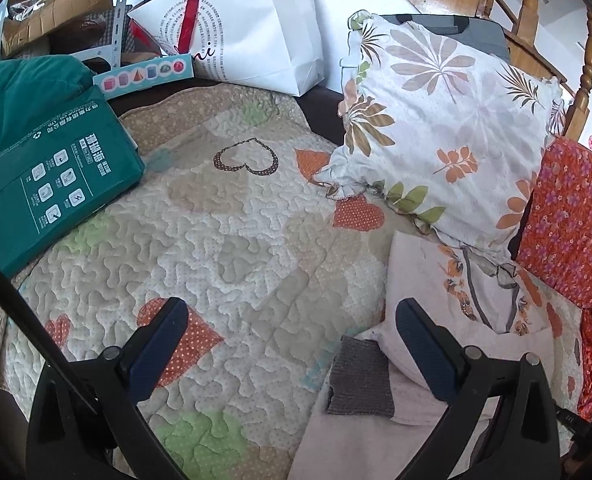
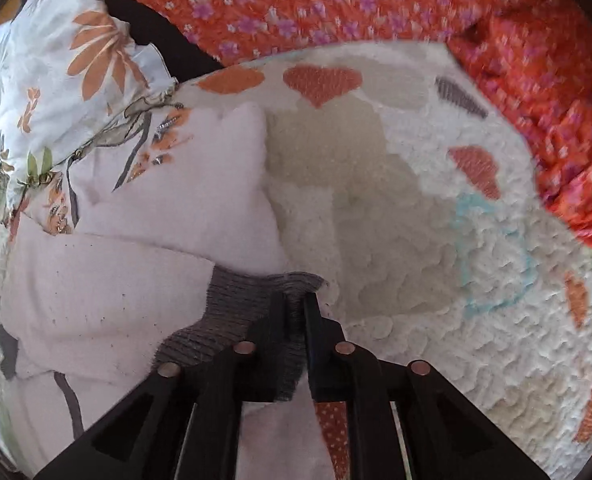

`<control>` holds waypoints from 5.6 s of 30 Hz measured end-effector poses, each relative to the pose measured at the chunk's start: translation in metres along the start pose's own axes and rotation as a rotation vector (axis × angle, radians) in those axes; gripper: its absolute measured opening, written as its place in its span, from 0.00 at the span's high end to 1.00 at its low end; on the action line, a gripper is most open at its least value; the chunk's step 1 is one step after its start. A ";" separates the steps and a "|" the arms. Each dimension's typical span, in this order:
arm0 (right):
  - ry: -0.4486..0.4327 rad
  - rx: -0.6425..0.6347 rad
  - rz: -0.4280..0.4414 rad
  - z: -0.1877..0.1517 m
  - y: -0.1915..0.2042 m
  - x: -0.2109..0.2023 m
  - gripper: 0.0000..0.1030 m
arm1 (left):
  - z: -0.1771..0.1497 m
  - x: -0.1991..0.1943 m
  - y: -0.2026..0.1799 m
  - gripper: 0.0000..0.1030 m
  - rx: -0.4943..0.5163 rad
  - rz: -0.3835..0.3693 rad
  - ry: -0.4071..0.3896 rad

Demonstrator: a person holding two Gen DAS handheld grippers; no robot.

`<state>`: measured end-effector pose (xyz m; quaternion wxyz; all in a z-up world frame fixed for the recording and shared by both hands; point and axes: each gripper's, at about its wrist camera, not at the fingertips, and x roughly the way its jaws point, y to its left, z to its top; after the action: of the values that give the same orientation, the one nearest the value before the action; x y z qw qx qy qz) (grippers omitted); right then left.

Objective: Fold small clothes

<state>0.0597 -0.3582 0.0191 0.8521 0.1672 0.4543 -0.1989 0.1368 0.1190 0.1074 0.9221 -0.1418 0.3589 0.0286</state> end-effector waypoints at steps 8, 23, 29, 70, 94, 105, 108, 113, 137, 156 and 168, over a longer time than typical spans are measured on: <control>-0.129 -0.192 0.106 -0.005 0.087 -0.042 0.80 | -0.001 0.006 0.003 0.00 -0.023 -0.003 0.032; 0.024 -0.241 0.210 -0.020 0.164 0.014 0.69 | 0.003 0.014 0.006 0.00 -0.020 -0.009 0.070; 0.002 -0.082 0.143 -0.024 0.079 -0.005 0.71 | -0.005 0.019 -0.001 0.00 0.025 0.000 0.090; 0.142 0.448 0.772 -0.174 -0.068 -0.050 0.51 | -0.170 -0.018 0.024 0.54 -0.046 -0.476 0.505; 0.097 0.230 0.618 -0.216 -0.025 -0.092 0.90 | -0.165 -0.058 0.039 0.94 -0.032 -0.370 0.451; 0.183 0.205 0.738 -0.272 -0.035 -0.133 0.91 | -0.188 -0.131 0.060 0.93 0.084 -0.382 0.434; 0.199 0.168 0.697 -0.278 -0.034 -0.132 0.90 | -0.192 -0.127 0.065 0.93 0.064 -0.379 0.454; 0.190 0.149 0.714 -0.261 -0.029 -0.137 0.90 | -0.176 -0.112 0.069 0.93 -0.006 -0.402 0.470; 0.037 0.245 0.678 -0.007 0.033 -0.042 0.90 | 0.006 0.103 -0.052 0.93 -0.155 -0.415 0.479; 0.172 0.687 0.871 0.054 0.000 0.091 0.52 | 0.051 0.137 -0.049 0.44 -0.257 -0.406 0.375; 0.027 0.255 0.383 0.116 0.041 0.046 0.48 | 0.059 0.108 -0.046 0.38 -0.167 -0.313 0.289</control>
<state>0.1854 -0.3857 0.0461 0.8401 0.3595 0.3968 -0.0871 0.2627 0.0861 0.0879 0.8393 -0.2742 0.4574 -0.1057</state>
